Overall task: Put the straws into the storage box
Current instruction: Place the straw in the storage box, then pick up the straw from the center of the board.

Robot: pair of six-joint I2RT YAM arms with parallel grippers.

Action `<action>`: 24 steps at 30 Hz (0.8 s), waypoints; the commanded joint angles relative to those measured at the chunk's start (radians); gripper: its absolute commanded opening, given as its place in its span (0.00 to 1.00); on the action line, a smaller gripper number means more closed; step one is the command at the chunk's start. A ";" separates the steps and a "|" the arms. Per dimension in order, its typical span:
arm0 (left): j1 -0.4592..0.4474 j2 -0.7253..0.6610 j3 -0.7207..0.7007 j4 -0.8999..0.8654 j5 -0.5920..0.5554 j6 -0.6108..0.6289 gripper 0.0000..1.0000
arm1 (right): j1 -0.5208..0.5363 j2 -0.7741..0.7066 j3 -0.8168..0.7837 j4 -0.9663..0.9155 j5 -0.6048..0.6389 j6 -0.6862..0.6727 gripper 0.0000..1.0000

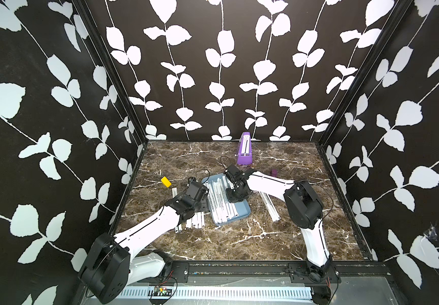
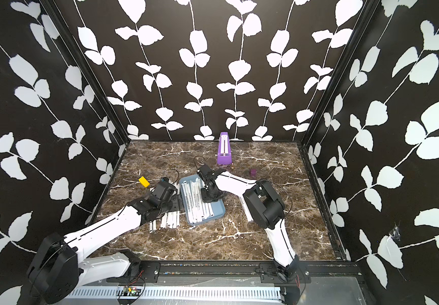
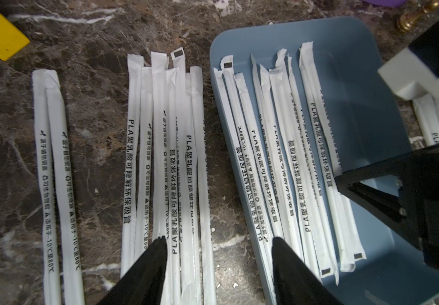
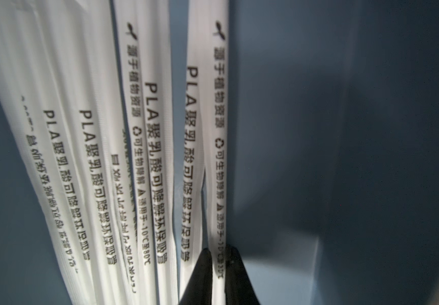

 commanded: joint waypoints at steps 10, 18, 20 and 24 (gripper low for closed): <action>0.165 -0.135 0.041 -0.380 -0.091 -0.021 0.55 | -0.005 -0.148 0.046 -0.092 0.085 -0.049 0.28; 0.380 -0.051 -0.030 -0.296 0.126 0.056 0.28 | -0.005 -0.181 0.004 -0.053 0.058 -0.031 0.29; 0.395 -0.004 -0.014 -0.314 0.105 0.064 0.25 | -0.003 -0.186 -0.002 -0.046 0.057 -0.028 0.29; 0.437 0.048 -0.033 -0.275 0.096 0.097 0.24 | -0.002 -0.201 -0.027 -0.028 0.060 -0.024 0.29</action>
